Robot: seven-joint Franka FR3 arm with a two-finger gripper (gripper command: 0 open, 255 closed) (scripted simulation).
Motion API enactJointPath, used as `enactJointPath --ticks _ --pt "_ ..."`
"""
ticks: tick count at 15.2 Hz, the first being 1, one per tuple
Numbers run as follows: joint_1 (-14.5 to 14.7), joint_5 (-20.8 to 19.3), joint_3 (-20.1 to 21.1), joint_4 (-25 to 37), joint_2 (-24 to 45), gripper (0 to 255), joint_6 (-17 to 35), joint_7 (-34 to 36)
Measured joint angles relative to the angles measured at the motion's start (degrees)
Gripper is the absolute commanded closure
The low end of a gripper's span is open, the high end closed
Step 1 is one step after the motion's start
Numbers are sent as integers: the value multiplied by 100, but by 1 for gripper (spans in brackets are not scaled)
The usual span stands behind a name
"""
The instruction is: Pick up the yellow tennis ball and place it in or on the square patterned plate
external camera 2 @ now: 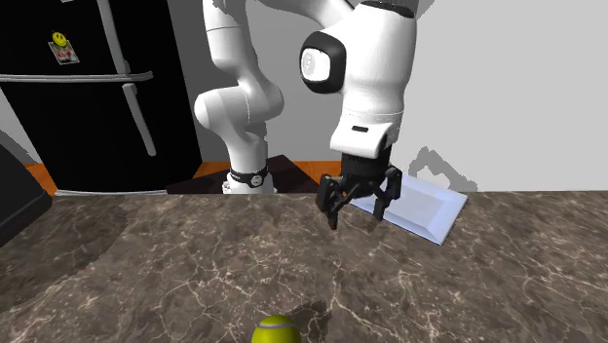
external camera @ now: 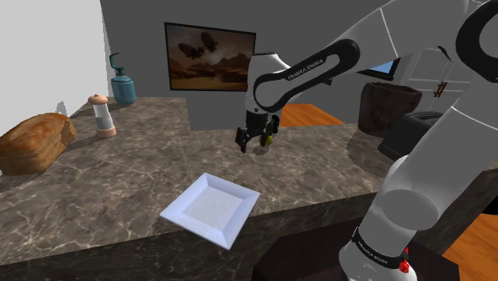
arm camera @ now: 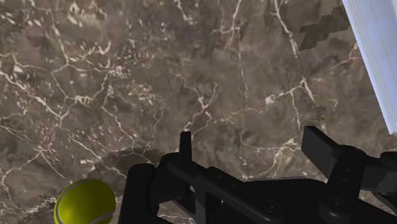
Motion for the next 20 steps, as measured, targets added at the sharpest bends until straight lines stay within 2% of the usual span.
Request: enactJointPath --ticks 5,13,19,20 --pt "-366 -23 -381 449 542 0 -295 -149" --pt "-427 -61 -441 214 866 0 210 -153" --pt "-423 -63 -437 205 894 0 250 -143" --pt "-423 -63 -437 205 894 255 250 -143"
